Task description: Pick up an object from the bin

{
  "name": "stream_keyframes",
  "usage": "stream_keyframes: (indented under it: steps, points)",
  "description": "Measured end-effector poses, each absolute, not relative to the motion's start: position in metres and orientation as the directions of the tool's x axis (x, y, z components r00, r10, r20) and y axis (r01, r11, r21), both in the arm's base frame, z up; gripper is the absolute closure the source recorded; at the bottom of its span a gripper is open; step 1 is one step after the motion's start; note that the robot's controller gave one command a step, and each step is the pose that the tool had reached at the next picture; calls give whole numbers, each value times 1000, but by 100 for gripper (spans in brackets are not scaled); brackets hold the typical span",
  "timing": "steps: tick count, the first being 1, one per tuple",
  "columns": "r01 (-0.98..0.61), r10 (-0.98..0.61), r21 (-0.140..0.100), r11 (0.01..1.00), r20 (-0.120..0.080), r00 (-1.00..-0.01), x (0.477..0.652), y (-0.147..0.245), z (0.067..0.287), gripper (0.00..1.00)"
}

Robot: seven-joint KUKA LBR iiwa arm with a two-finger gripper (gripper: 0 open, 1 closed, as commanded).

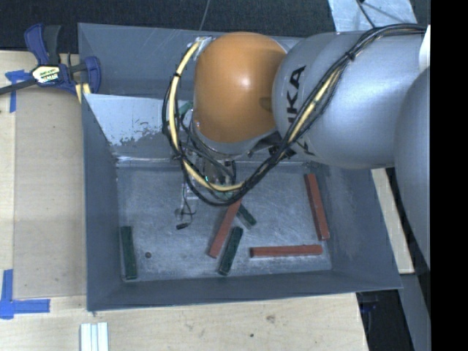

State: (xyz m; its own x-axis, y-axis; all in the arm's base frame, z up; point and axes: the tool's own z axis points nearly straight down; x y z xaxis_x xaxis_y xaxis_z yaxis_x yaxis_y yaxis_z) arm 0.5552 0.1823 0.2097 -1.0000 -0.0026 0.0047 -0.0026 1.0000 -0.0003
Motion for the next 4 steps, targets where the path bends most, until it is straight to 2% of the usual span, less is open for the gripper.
stream_keyframes:
  steps: [1,2,3,4]
  points:
    - [0,0,1,1000,-3,-1000,557,182,214,0]
    - [55,55,3,998,-8,-998,556,154,161,0]
    - [-8,-8,0,1000,-6,-1000,577,102,145,0]
    - [69,69,1,998,-6,-998,603,72,91,0]
